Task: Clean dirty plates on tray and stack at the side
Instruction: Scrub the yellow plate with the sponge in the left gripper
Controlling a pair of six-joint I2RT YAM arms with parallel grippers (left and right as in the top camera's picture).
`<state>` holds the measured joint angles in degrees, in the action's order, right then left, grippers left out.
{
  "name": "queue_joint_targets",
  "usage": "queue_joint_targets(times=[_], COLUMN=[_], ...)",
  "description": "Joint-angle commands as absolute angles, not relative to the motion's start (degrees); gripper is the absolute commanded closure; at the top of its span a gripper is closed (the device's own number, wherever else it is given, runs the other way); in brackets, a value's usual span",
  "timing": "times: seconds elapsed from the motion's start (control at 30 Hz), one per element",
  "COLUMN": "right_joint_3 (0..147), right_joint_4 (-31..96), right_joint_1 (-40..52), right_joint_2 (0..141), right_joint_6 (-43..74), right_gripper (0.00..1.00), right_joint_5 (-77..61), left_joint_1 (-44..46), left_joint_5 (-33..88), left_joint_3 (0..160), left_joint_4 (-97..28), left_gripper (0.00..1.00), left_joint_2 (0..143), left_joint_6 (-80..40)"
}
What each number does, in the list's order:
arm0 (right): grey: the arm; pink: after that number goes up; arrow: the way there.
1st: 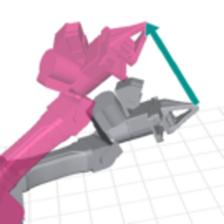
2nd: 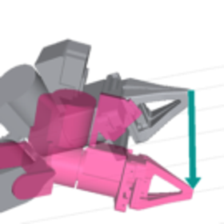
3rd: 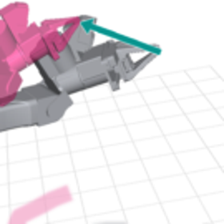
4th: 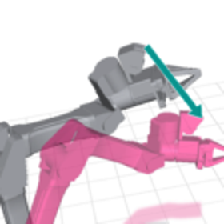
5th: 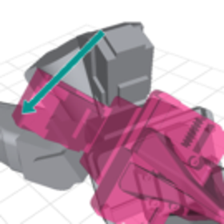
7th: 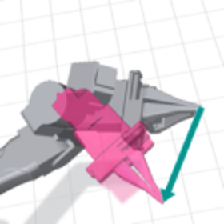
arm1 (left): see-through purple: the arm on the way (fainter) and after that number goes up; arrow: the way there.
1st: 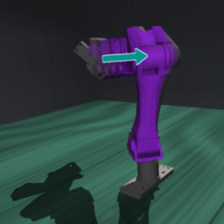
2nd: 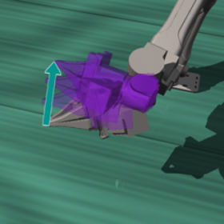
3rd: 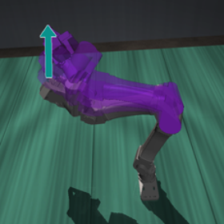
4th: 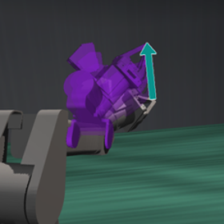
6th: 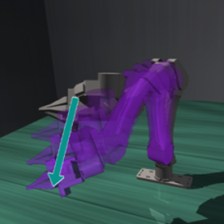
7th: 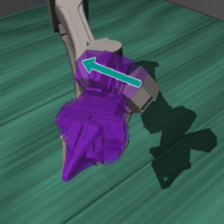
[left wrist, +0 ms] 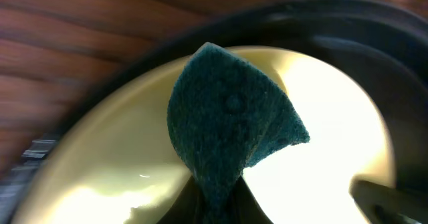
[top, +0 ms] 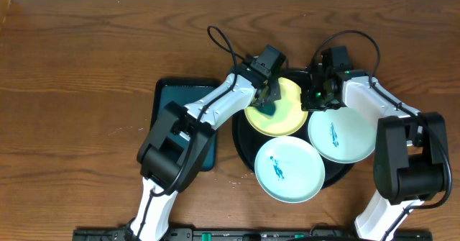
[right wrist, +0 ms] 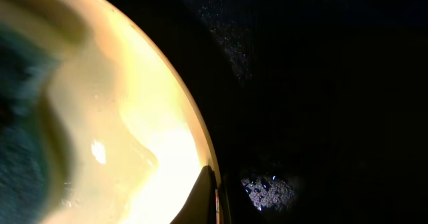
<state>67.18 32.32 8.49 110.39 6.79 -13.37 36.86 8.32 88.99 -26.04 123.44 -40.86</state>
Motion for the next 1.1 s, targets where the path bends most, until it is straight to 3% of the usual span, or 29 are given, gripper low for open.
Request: queue_joint_targets(times=[0.0,0.3,0.7,0.93,1.07], right_joint_3=[66.8,66.8,66.8,66.8,66.8], right_joint_4=[32.4,32.6,33.0,33.2,33.3], right_joint_1=[8.7,8.7,8.7,8.7,8.7], right_joint_2=[112.0,112.0,112.0,112.0,112.0], right_joint_6=[6.6,6.6,6.6,6.6,6.6], right_gripper=[0.99,0.99,0.99,0.99,0.99], right_joint_5=[-12.1,-12.1,-12.1,-12.1,-12.1], left_joint_1=[39.4,41.9,34.5,37.6,40.6], left_joint_5=[15.2,14.5,-15.7,-27.7,-28.9], left_joint_3=[88.4,88.2,88.3,88.7,90.4], left_joint_4=[-25.0,-26.7,-40.9,-41.7,-42.4], left_gripper=[0.91,0.85,0.92,0.92,0.92], left_joint_2=[125.1,127.4,128.2,128.2,127.6], left_joint_6=[-44.9,-46.2,-39.9,-32.4,-30.7])
